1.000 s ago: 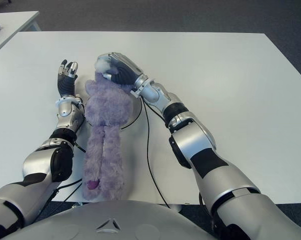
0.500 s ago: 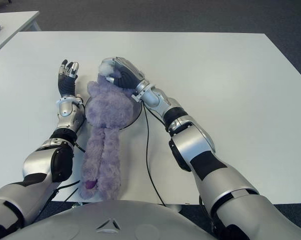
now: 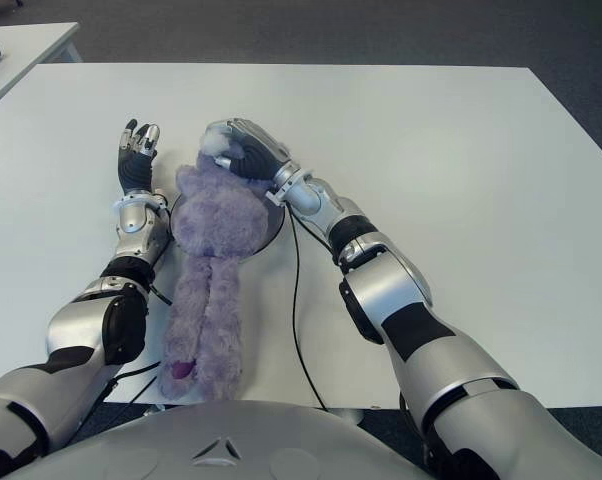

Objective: Put the doll into the plate.

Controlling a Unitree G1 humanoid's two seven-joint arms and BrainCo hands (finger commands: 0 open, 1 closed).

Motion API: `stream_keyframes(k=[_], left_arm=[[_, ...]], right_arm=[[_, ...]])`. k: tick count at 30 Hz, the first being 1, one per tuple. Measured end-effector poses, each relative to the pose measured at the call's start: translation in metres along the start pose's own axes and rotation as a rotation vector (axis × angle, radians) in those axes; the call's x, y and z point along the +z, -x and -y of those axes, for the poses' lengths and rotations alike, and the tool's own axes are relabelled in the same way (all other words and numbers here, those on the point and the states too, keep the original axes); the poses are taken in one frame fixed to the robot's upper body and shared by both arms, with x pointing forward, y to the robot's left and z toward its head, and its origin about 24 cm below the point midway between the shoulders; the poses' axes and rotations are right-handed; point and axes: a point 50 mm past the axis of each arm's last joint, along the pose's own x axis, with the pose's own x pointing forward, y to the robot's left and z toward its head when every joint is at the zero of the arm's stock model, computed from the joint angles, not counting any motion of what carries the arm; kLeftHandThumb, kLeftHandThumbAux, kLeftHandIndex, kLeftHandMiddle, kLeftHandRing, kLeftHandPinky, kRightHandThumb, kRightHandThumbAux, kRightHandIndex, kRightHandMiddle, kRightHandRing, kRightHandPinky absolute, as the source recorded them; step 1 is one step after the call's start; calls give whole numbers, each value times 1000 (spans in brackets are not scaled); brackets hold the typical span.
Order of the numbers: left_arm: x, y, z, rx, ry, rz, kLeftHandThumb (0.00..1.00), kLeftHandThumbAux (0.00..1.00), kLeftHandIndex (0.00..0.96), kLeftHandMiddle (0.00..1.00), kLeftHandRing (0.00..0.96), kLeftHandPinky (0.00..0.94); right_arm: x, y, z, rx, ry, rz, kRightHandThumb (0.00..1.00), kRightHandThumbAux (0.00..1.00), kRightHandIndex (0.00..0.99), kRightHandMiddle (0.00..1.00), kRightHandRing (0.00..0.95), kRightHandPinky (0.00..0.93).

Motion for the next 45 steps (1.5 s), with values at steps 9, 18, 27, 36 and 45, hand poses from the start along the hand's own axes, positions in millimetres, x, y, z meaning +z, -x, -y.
stream_keyframes(k=[9, 18, 27, 36, 45], left_arm=[[0, 0, 1, -1, 1, -1, 0, 475, 32, 133, 80, 0], [-1, 1, 2, -8, -2, -1, 0, 478, 25, 136, 87, 0], [-1, 1, 5, -18, -9, -1, 0, 478, 23, 127, 77, 0], [-1, 1, 6, -20, -8, -2, 0, 478, 30, 132, 78, 0], [-2, 2, 7, -22, -4, -5, 0, 486, 29, 134, 82, 1]], right_arm=[[0, 0, -2, 65, 41, -2, 671, 728, 414, 531, 512, 450], [-1, -1, 7, 201, 138, 13, 20, 485, 20, 3, 5, 24], [-3, -1, 16, 318, 224, 12, 58, 342, 0, 0, 0, 0], [-1, -3, 18, 383, 280, 18, 64, 275, 0, 0, 0, 0], [-1, -3, 18, 416, 312, 18, 63, 244, 0, 0, 0, 0]])
